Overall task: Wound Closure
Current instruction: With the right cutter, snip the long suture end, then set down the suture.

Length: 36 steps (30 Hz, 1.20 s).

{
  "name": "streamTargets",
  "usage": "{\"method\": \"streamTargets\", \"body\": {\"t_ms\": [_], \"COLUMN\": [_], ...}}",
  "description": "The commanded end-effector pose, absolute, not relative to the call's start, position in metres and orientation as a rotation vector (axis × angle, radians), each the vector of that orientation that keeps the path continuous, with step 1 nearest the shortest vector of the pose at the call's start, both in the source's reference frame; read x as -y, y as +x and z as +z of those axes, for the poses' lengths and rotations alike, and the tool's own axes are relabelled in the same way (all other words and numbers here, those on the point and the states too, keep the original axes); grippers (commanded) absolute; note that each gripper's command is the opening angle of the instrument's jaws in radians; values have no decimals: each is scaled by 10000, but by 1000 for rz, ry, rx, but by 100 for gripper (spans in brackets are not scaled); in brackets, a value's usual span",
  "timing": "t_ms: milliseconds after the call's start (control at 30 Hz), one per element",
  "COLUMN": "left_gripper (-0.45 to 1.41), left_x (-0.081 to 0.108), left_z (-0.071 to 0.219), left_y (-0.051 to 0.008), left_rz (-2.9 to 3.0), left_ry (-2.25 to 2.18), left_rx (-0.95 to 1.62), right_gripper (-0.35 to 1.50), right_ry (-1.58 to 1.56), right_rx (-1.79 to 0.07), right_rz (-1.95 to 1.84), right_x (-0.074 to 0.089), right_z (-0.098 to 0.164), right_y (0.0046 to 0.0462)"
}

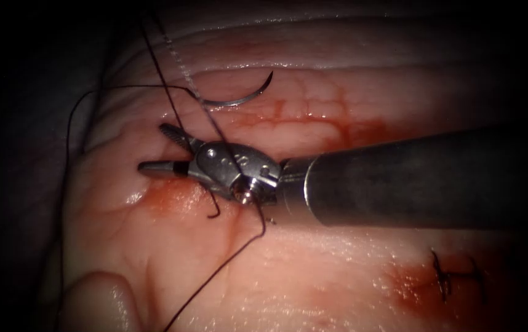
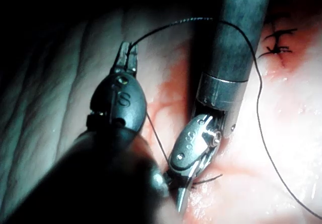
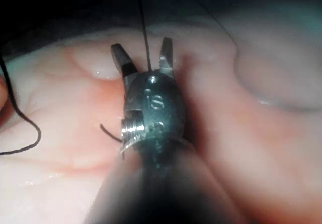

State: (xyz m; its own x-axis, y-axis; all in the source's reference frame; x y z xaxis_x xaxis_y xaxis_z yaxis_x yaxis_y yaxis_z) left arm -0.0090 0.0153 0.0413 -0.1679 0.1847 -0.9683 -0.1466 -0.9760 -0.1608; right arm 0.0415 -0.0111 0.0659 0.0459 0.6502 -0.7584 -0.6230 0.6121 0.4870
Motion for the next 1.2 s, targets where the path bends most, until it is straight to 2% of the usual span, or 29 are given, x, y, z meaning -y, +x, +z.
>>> {"method": "streamTargets", "body": {"t_ms": [33, 67, 100, 133, 433, 467, 500, 533, 567, 633, 667, 700, 733, 900, 1000, 1067, 1200], "left_gripper": [-45, -45, -45, -45, -45, -45, -45, -45, -45, -45, -45, -45, -45, -45, -45, -45, -45], "left_x": [-155, -155, -154, -154, -151, -151, -152, -153, -154, -156, -159, -159, -162, -173, -192, -199, -208], "left_z": [419, 419, 418, 418, 414, 413, 413, 413, 413, 414, 416, 416, 419, 429, 450, 467, 494], "left_y": [-96, -96, -96, -96, -95, -95, -95, -95, -96, -98, -104, -104, -112, -147, -198, -225, -264], "left_rz": [2249, 2247, 2247, 2247, 2242, 2239, 2239, 2242, 2246, 2251, 2251, 2251, 2253, 2252, 2244, 2262, 2325], "left_ry": [-1873, -1877, -1878, -1880, -1893, -1898, -1899, -1901, -1910, -1917, -1928, -1928, -1943, -1977, -1994, -1991, -1940], "left_rx": [44, 45, 44, 44, 49, 51, 52, 47, 38, 27, 15, 15, -6, -72, -155, -190, -257], "right_gripper": [99, 63, -5, -35, -35, 44, 79, 93, 110, 121, 125, 125, 127, 127, 121, 120, 120], "right_ry": [28, 25, 8, 5, -35, -31, -22, -15, -13, -32, -52, -52, -74, -121, -204, -230, -252], "right_rx": [-1178, -1175, -1155, -1139, -1128, -1132, -1136, -1142, -1145, -1134, -1145, -1145, -1148, -1125, -1107, -1102, -1082], "right_rz": [963, 966, 973, 979, 924, 911, 905, 900, 902, 894, 894, 894, 915, 932, 963, 981, 991], "right_x": [113, 113, 114, 114, 108, 108, 108, 108, 107, 104, 99, 99, 95, 86, 84, 85, 90], "right_z": [663, 663, 663, 663, 669, 670, 669, 668, 664, 659, 652, 652, 645, 625, 602, 594, 586], "right_y": [420, 419, 418, 418, 409, 399, 388, 378, 350, 323, 290, 290, 257, 189, 122, 98, 76]}}
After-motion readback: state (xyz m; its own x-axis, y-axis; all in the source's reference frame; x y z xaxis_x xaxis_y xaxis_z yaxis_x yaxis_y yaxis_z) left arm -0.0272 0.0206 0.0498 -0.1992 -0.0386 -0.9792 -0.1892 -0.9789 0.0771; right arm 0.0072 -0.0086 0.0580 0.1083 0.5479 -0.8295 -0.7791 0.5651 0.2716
